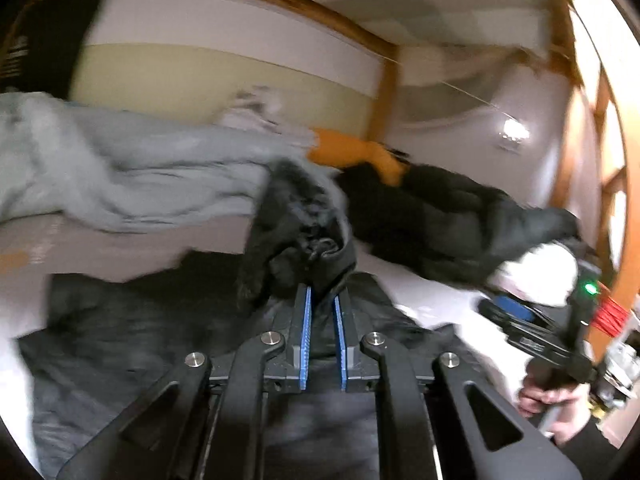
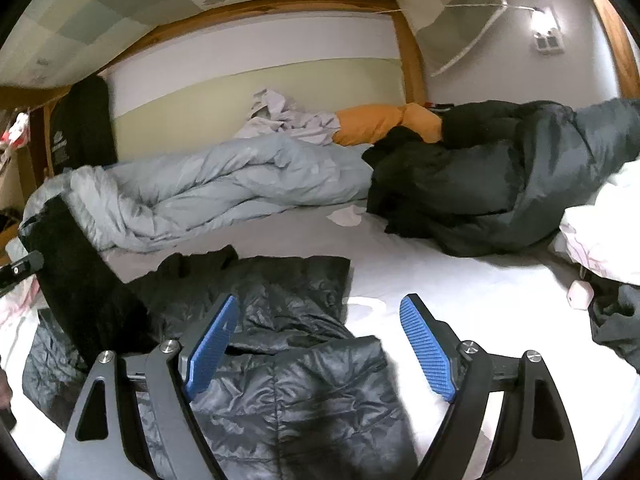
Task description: Fold large clothes
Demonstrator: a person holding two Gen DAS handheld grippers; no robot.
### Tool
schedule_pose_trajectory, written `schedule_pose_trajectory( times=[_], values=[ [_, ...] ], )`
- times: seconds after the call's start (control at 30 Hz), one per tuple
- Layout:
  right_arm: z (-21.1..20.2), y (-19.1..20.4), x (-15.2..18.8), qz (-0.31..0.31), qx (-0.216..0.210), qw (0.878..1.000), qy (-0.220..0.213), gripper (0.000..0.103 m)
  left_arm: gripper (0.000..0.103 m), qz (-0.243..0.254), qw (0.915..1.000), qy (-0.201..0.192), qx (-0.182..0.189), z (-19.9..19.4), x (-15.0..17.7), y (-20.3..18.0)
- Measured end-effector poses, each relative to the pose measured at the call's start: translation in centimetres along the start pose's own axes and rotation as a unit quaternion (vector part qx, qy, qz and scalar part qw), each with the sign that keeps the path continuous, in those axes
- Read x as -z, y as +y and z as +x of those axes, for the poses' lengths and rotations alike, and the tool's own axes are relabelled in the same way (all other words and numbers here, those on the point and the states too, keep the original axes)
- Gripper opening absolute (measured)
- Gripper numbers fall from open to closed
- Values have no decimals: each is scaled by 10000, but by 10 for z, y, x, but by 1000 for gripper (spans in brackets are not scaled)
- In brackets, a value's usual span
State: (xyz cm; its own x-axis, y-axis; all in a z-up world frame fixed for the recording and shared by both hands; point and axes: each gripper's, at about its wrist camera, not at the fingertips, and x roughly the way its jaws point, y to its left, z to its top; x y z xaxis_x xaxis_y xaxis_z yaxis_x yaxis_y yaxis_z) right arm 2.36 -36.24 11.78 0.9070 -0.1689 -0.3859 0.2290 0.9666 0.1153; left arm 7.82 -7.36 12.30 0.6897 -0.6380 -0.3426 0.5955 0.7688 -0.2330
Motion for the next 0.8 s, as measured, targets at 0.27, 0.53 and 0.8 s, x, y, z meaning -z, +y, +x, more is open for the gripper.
schedule_pose_trajectory(
  times=[0.27, 0.53, 0.8],
  values=[
    [5, -27, -5, 516, -238, 9983, 140, 85, 50, 761, 9955, 573, -6, 47, 43, -51],
    [42, -10, 11, 541, -1414, 9819, 1139, 85, 56, 445, 9930, 758, -787, 20, 62, 6],
    [77, 50, 47, -103, -1632, 9680, 1906, 84, 61, 71, 9742, 894, -2070, -36, 74, 99]
  ],
)
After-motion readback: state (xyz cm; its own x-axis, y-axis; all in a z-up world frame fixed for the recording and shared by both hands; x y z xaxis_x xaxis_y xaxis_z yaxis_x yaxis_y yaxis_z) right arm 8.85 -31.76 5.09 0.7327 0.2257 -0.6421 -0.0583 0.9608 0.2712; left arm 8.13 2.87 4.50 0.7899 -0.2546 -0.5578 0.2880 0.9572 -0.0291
